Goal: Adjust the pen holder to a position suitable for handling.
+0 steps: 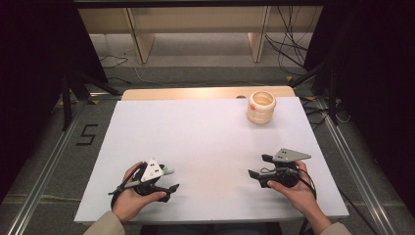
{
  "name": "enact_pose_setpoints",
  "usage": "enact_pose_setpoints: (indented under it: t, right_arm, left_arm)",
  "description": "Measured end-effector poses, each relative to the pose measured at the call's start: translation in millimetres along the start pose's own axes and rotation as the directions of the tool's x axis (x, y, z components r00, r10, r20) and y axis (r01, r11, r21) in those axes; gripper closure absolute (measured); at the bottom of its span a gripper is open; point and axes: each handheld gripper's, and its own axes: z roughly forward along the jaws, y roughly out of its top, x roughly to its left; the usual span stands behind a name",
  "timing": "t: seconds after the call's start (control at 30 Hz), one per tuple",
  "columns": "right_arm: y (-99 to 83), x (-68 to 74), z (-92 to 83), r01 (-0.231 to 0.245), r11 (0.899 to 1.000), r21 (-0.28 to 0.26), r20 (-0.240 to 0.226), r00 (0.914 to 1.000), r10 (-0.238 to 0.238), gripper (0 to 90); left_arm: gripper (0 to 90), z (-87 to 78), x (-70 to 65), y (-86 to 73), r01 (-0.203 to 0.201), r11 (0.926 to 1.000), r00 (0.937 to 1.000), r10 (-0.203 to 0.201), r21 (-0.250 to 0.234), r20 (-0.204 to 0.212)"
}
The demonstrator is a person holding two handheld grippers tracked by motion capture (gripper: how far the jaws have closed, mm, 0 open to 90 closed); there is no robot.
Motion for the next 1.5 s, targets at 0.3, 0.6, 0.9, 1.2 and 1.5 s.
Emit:
enact_pose_setpoints:
  t: [0.3,0.6,0.9,1.2,1.5]
  right_arm:
    - [-1.3,0.9,-2.3,0.012,1.000,0.003,-0.004,0.9999,-0.012,18.5]
    - [-1.8,2.4,-2.7,0.012,1.000,0.003,-0.006,0.9999,-0.012,18.5]
    - [-2.1,2.4,-2.7,0.011,1.000,0.002,-0.002,0.9999,-0.011,18.5]
    - [-2.3,2.2,-3.6,0.011,1.000,0.002,0.001,0.9999,-0.011,18.5]
    - [-2.6,2.2,-3.8,0.014,1.000,0.001,-0.001,0.9999,-0.014,18.5]
  left_arm:
    - [16.0,-0.6,0.4,2.3,0.001,1.0000,0.9998,-0.001,-0.003,-0.020]
    - [17.1,-3.5,11.0,15.4,-0.045,0.9960,0.9983,0.047,0.077,-0.034]
    - [24.7,-8.7,39.6,21.0,-0.060,0.9867,0.9969,0.067,0.151,-0.041]
    - [33.9,-1.4,43.3,27.2,-0.097,0.9751,0.9931,0.108,0.199,-0.045]
    - [83.9,18.1,21.1,27.5,-0.057,0.9776,0.9984,0.056,0.203,0.008]
